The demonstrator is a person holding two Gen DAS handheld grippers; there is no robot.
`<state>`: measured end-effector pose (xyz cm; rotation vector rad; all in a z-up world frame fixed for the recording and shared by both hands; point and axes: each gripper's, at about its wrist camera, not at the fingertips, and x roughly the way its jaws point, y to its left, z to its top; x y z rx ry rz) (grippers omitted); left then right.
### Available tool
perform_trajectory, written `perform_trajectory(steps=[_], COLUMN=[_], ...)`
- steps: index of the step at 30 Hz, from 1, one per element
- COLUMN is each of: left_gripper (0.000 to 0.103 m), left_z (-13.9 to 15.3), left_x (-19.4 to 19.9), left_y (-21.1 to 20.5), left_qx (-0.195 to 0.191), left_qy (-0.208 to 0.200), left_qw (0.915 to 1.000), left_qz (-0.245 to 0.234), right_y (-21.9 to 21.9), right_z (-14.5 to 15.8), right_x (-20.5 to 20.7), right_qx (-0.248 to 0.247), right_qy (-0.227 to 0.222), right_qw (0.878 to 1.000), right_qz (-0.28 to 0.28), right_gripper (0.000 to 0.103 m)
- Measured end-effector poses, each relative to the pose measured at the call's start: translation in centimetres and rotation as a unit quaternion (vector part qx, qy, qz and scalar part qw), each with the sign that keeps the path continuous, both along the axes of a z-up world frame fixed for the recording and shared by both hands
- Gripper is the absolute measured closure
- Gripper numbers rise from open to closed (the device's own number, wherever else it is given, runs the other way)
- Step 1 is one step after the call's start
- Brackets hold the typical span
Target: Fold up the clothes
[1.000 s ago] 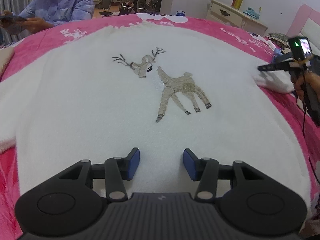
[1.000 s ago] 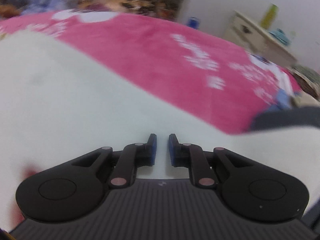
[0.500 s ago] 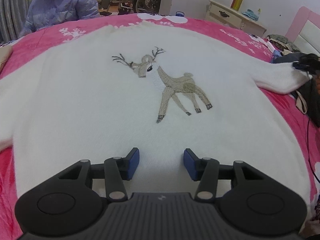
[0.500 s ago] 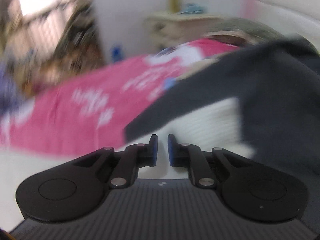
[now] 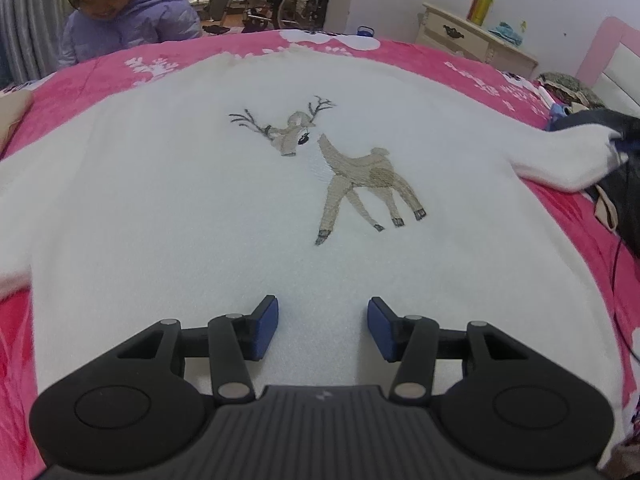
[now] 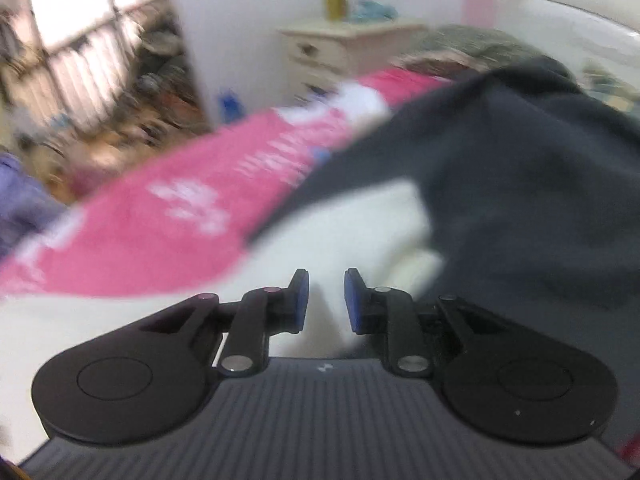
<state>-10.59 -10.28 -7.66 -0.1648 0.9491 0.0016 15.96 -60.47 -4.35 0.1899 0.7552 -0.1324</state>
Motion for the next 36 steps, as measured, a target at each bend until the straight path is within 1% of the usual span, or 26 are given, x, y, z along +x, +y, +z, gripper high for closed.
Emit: perform_trajectory(steps=[2,3,4,5,6,7,10,11,14,16,18,20,23,25,28,29,32,33,34,36], left_gripper=[0.052,0.052,0.052,0.052,0.052,0.052,0.052,0.052,0.052,0.052,0.052,0.052,0.052,0.052,0.052,0.052,0.052,0.052,0.052,0.052], left_z=[0.3,0.5,0.6,0.7,0.8,0.9,1.0,1.1,1.4,1.6,1.6,1.6,1.3,1.2,0.9,0.8,0.8,0.8,0.7,0.7], left_x=[-0.3,-0.5,-0.6,-0.8,-1.0,-1.1,-1.3,-1.4,-1.5,-1.6,-1.6,-1.6,-1.4,-1.3,-1.1,-1.0,-0.9,-0.9,-0.9,-0.9], left_y=[0.1,0.2,0.3,0.4,0.4,0.4,0.1,0.0,-0.4,-0.6,-0.7,-0.7,-0.6,-0.6,-0.7,-0.8,-0.9,-0.9,-0.8,-0.8], left_qx=[-0.001,0.0,0.0,0.002,0.004,0.006,0.007,0.007,0.006,0.007,0.008,0.009,0.011,0.012,0.015,0.016,0.013,0.013,0.013,0.012], left_qy=[0.001,0.002,0.002,0.002,0.002,0.003,0.003,0.003,0.0,-0.002,-0.002,0.0,0.007,0.011,0.014,0.014,0.014,0.014,0.014,0.015], left_qw=[1.0,1.0,1.0,0.9999,0.9999,0.9999,0.9999,0.9999,1.0,1.0,1.0,1.0,0.9999,0.9999,0.9998,0.9998,0.9998,0.9998,0.9998,0.9998], left_qz=[0.005,0.007,0.009,0.01,0.011,0.011,0.011,0.011,0.007,0.005,0.004,0.004,0.003,0.003,0.002,0.002,0.004,0.004,0.003,0.002], right_y=[-2.1,-3.4,-4.6,-5.7,-6.7,-7.0,-6.7,-6.6,-6.2,-5.7,-5.6,-6.2,-7.5,-7.9,-8.0,-8.0,-7.6,-7.4,-7.3,-7.1], right_z=[0.4,1.0,1.6,2.1,2.5,2.7,2.8,2.7,1.7,0.9,-0.3,-1.2,-2.1,-2.2,-2.3,-2.4,-2.1,-1.8,-1.6,-1.2], right_x=[-1.1,-2.0,-3.0,-3.7,-4.3,-4.6,-4.5,-4.5,-3.4,-3.1,-2.6,-2.5,-3.0,-2.9,-2.2,-2.0,-1.8,-2.0,-2.3,-3.0], right_qx=[-0.014,-0.009,0.017,0.052,0.085,0.108,0.162,0.184,0.264,0.296,0.3,0.295,0.324,0.336,0.344,0.344,0.331,0.324,0.318,0.313], right_qy=[-0.019,-0.034,-0.053,-0.066,-0.076,-0.077,-0.076,-0.071,-0.053,-0.031,-0.007,0.004,-0.009,-0.021,-0.029,-0.029,-0.037,-0.041,-0.046,-0.056], right_qw=[0.997,0.992,0.988,0.985,0.981,0.98,0.976,0.973,0.958,0.95,0.948,0.945,0.929,0.922,0.916,0.915,0.919,0.921,0.923,0.924], right_qz=[-0.079,-0.118,-0.141,-0.149,-0.155,-0.151,-0.122,-0.116,-0.103,-0.098,-0.109,-0.143,-0.18,-0.192,-0.204,-0.208,-0.212,-0.211,-0.21,-0.21], right_gripper=[0.085,0.083,0.082,0.082,0.082,0.082,0.082,0.082,0.081,0.08,0.08,0.08,0.08,0.08,0.08,0.08,0.082,0.086,0.094,0.096])
